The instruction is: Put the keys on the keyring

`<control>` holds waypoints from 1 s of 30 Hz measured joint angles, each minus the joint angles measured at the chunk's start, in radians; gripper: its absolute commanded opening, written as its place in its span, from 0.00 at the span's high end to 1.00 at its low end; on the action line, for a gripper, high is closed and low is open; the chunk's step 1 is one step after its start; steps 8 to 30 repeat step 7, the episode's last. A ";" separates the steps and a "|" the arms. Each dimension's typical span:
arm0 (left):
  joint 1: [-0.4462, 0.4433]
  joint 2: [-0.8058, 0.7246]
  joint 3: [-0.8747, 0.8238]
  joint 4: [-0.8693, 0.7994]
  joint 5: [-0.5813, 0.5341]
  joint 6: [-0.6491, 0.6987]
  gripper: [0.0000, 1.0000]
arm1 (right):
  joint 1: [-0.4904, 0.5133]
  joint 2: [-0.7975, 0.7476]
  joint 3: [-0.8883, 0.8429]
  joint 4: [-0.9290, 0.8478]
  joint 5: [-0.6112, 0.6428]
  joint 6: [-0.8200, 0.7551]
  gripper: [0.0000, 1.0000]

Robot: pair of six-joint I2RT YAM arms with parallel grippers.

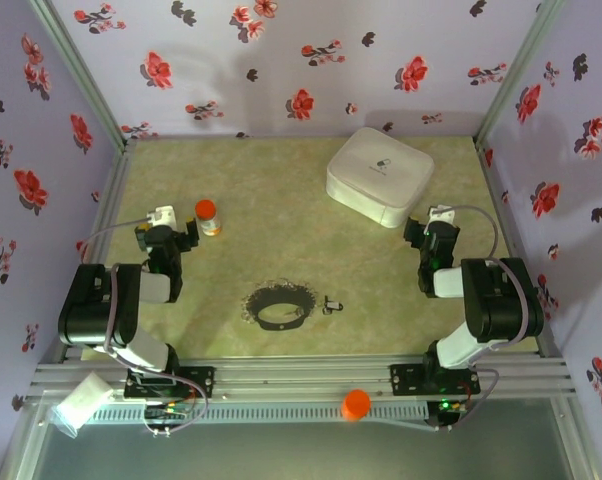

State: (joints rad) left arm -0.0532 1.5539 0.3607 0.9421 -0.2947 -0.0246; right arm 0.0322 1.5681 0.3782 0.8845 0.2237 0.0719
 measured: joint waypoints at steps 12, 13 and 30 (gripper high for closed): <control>0.019 0.000 0.010 -0.036 0.031 -0.003 0.00 | 0.000 0.000 0.000 0.000 -0.003 0.009 0.01; 0.019 0.000 0.010 -0.036 0.031 -0.003 0.00 | 0.000 0.000 0.000 0.000 -0.003 0.009 0.01; 0.019 0.000 0.010 -0.036 0.031 -0.003 0.00 | 0.000 0.000 0.000 0.000 -0.003 0.009 0.01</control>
